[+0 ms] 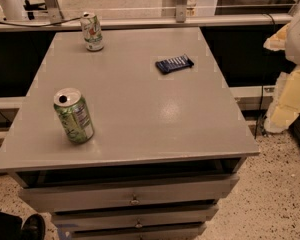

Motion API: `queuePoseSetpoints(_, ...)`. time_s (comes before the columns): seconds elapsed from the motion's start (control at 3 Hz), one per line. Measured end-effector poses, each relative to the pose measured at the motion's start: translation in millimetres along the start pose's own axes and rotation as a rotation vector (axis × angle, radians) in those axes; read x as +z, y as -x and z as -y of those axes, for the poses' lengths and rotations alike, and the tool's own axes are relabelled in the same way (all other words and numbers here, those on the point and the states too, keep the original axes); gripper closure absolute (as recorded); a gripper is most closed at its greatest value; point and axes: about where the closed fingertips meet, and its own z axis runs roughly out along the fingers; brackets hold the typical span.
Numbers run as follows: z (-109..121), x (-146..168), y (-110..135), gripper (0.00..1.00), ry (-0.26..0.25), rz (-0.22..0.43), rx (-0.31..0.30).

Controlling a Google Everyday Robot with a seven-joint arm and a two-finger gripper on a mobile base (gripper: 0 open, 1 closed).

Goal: Move 7up can near rxbar blueberry

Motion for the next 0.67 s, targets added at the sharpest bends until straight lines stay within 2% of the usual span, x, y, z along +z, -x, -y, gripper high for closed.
queuePoseSetpoints(0.33, 0.0, 0.0, 0.0, 0.00, 0.000, 0.000, 0.000)
queuePoseSetpoints(0.67, 19.3, 18.4, 18.3, 0.00, -0.013, 0.078, 0.007)
